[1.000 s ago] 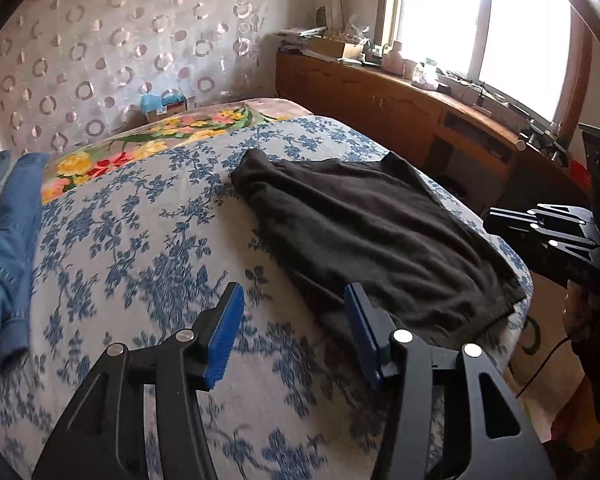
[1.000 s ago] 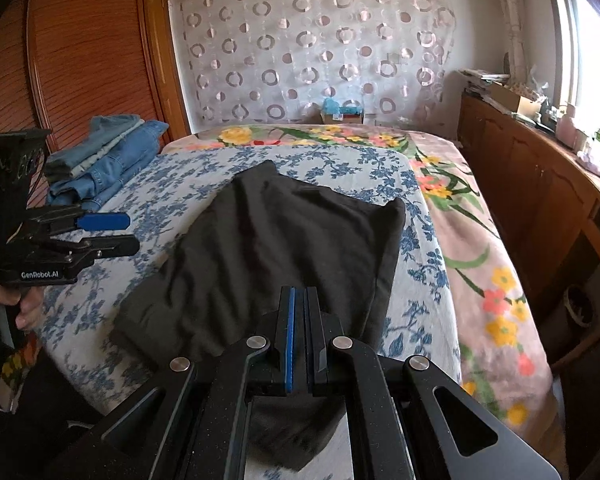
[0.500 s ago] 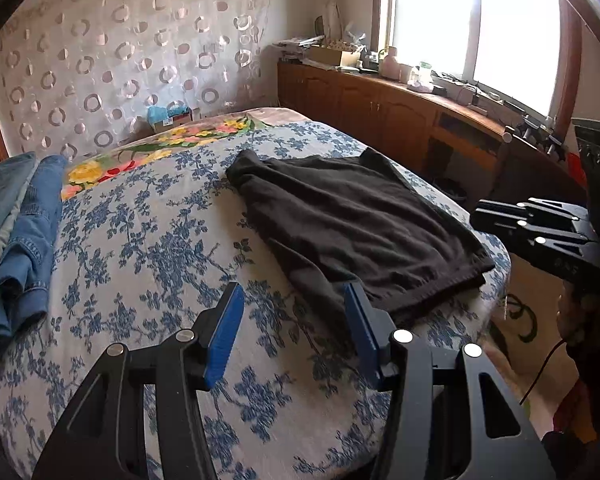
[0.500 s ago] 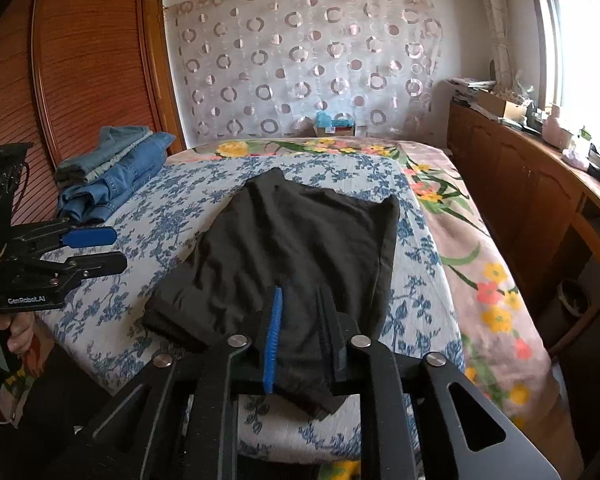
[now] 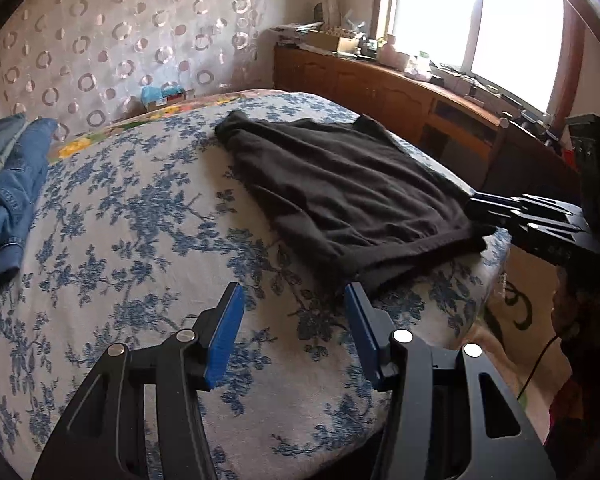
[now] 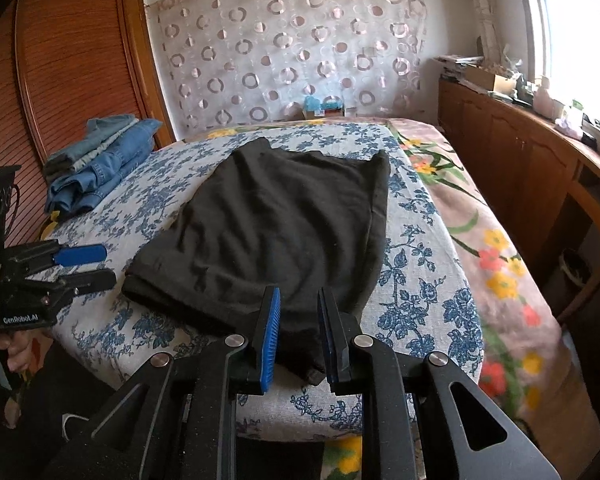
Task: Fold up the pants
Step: 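Lower the left gripper onto the folded pants edge and close it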
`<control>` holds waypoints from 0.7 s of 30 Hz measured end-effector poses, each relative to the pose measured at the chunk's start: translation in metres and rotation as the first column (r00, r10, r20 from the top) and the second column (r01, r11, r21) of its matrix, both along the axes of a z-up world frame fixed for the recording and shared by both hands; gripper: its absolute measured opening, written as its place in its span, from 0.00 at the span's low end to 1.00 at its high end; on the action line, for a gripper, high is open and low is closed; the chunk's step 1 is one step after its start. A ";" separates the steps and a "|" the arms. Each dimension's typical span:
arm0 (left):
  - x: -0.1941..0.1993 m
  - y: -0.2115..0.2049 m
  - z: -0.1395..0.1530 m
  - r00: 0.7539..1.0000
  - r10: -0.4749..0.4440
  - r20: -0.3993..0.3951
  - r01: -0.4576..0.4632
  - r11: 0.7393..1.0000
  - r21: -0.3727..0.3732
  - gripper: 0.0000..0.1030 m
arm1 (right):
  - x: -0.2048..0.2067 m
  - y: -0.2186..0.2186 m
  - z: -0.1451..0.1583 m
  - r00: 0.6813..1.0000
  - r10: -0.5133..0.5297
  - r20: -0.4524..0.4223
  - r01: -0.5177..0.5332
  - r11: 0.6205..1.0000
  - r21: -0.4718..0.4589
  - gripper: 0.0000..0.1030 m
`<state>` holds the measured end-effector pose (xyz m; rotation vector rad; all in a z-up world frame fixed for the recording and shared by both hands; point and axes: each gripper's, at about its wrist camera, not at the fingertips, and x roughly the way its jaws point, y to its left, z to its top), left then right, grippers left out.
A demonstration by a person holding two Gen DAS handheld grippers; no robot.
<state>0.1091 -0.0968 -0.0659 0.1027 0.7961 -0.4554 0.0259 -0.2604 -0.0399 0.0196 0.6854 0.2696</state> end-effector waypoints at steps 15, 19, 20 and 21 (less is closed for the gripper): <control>0.015 -0.036 -0.009 0.997 -0.079 -0.022 0.081 0.994 0.078 0.41 | 0.001 -0.009 -0.012 1.000 -0.008 -0.029 0.008 1.000 -0.011 0.20; 0.022 -0.036 -0.006 0.999 -0.046 -0.005 0.046 0.996 0.077 0.41 | 0.000 -0.013 -0.013 0.999 -0.008 -0.032 0.009 1.000 0.008 0.20; 0.021 -0.036 -0.004 0.999 -0.041 0.002 0.041 0.997 0.066 0.41 | 0.000 -0.014 -0.013 0.999 -0.007 -0.031 0.007 1.000 0.010 0.20; 0.021 -0.035 -0.002 0.999 -0.037 0.010 0.037 0.998 0.059 0.41 | -0.001 -0.015 -0.013 0.999 -0.006 -0.031 0.006 1.000 0.012 0.20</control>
